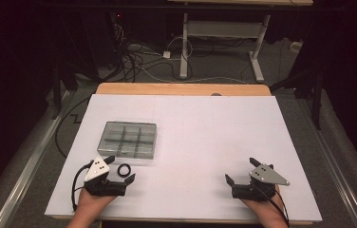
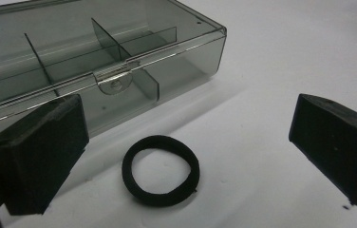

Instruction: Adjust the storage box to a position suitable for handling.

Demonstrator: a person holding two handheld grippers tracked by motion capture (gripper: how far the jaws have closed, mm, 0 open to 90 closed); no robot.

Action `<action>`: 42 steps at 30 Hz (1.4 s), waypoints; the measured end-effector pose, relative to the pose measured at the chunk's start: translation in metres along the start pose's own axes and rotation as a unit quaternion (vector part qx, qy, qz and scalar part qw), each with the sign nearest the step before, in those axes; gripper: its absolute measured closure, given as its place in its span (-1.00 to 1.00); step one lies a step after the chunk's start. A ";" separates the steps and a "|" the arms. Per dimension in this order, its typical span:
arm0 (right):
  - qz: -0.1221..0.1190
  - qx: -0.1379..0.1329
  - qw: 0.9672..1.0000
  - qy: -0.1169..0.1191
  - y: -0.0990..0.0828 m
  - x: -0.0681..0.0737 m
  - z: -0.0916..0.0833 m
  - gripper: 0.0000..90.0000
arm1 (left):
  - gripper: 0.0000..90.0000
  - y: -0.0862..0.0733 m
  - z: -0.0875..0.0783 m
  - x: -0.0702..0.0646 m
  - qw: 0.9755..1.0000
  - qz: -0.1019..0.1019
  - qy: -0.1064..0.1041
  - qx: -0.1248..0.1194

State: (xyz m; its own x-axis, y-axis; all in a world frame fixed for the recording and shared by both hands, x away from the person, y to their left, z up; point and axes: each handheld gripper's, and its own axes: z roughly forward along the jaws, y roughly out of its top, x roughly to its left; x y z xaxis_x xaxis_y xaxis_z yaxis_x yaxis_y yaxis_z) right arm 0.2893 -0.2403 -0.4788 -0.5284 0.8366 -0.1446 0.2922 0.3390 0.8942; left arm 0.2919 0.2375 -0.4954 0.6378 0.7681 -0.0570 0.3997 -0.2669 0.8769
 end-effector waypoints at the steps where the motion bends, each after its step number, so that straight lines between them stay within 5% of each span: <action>1: 0.000 -0.001 1.000 0.001 0.000 0.000 0.000 -1.00 | -1.00 0.000 0.000 0.000 1.000 0.000 -0.001 0.001; 24: 0.013 -0.012 1.000 0.000 0.001 -0.004 -0.007 -1.00 | -0.94 0.001 0.002 0.002 1.000 -0.003 -0.009 0.011; 29: 0.010 -0.011 1.000 0.003 0.001 -0.002 -0.006 -1.00 | -0.66 0.002 0.002 0.002 1.000 -0.002 -0.019 0.017; 33: 0.009 -0.014 1.000 0.004 0.002 -0.001 -0.007 -1.00 | -0.32 0.002 0.001 0.000 0.998 0.009 -0.036 0.049; 42: 0.009 -0.015 1.000 0.003 0.002 -0.001 -0.008 -1.00 | 0.38 0.002 0.003 0.004 0.995 0.014 -0.024 0.101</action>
State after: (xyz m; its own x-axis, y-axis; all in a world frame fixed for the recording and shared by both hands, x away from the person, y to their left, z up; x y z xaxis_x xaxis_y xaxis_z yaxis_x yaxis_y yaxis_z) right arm 0.2836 -0.2440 -0.4736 -0.5288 0.8393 -0.1265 0.2776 0.3119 0.9087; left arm 0.2970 0.2382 -0.4956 0.6793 0.7313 -0.0608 0.5022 -0.4028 0.7652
